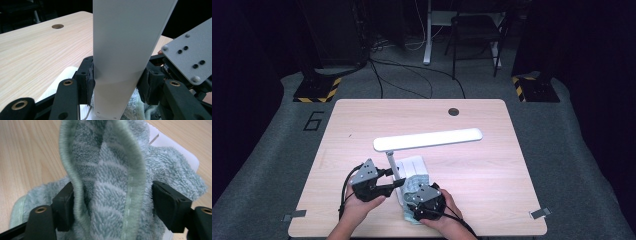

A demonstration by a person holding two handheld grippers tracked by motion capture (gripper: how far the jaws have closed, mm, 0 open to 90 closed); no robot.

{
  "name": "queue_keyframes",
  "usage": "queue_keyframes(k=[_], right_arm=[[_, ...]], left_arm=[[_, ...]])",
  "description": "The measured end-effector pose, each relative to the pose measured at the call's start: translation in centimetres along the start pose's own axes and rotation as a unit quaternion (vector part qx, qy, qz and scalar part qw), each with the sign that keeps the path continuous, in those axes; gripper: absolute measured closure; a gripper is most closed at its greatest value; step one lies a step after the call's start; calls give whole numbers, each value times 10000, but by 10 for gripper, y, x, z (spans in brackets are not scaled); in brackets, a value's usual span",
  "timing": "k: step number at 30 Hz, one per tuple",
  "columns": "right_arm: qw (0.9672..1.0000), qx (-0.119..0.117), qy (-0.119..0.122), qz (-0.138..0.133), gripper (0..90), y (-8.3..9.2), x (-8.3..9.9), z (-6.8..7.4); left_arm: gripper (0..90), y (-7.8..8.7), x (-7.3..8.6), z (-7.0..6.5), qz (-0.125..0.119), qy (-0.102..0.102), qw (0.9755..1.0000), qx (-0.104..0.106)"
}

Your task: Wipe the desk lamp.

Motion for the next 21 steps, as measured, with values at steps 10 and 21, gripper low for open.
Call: queue_keyframes(k=[10,21], right_arm=[[9995,-170,272,23,449,8,7,-9],[9996,-72,83,250,485,21,19,-33]], left_arm=[[522,1,1,2,-5,-14,9999,114],[520,0,1,2,-31,15,9999,109]])
Point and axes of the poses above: each handheld gripper's, and its own axes: y roughly backward along the jaws, x roughly out of its underside, z roughly to its left, the point moved 3 cm from there along -y, roughly forward along the jaws, and after that the axes turned 3 degrees about -y, right-handed, at the moved point
